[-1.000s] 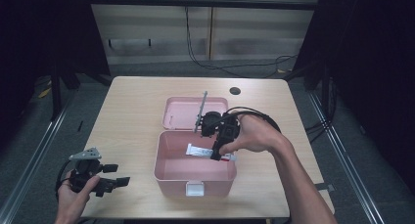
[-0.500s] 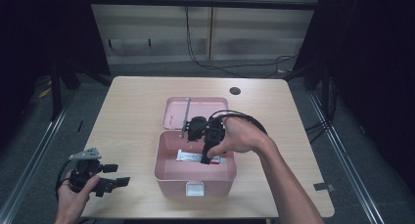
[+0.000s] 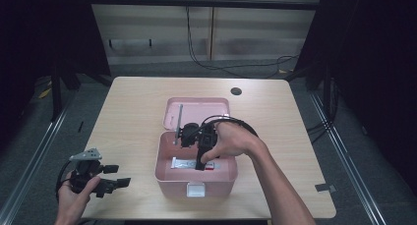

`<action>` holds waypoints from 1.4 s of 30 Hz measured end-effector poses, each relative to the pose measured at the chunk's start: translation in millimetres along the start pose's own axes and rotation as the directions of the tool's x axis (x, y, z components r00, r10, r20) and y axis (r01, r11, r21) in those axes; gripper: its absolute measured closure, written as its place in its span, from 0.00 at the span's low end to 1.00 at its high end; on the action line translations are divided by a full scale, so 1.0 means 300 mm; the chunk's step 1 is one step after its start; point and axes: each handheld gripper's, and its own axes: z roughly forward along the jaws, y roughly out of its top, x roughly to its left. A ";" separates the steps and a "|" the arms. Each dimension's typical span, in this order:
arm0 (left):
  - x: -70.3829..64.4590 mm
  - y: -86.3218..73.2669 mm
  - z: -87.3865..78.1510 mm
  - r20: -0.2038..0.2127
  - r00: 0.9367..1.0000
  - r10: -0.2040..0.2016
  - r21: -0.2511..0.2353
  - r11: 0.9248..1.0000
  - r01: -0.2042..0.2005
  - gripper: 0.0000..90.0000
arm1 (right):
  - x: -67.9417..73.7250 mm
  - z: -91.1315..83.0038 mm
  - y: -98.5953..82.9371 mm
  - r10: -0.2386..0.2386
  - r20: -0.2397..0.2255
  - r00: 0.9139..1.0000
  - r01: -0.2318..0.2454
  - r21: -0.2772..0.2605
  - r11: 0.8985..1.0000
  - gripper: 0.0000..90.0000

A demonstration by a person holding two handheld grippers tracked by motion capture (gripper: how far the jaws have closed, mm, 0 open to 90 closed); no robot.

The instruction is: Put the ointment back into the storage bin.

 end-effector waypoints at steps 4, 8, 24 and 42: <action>-0.001 0.000 0.000 -0.001 1.000 0.001 0.001 1.000 -0.001 0.21 | 0.002 0.012 0.013 -0.011 -0.009 1.000 0.011 0.000 1.000 0.80; 0.000 0.000 0.000 0.000 1.000 0.001 0.001 1.000 -0.001 0.21 | 0.000 0.033 0.021 -0.019 -0.015 1.000 0.019 0.013 1.000 0.80; -0.001 0.000 0.001 -0.001 1.000 0.000 0.002 1.000 0.000 0.21 | -0.027 0.128 0.023 -0.012 -0.071 0.997 0.014 0.024 1.000 0.80; -0.002 0.001 0.004 -0.002 1.000 0.004 0.004 1.000 -0.004 0.21 | -0.058 0.223 0.029 -0.019 -0.111 0.994 0.025 0.056 0.998 0.80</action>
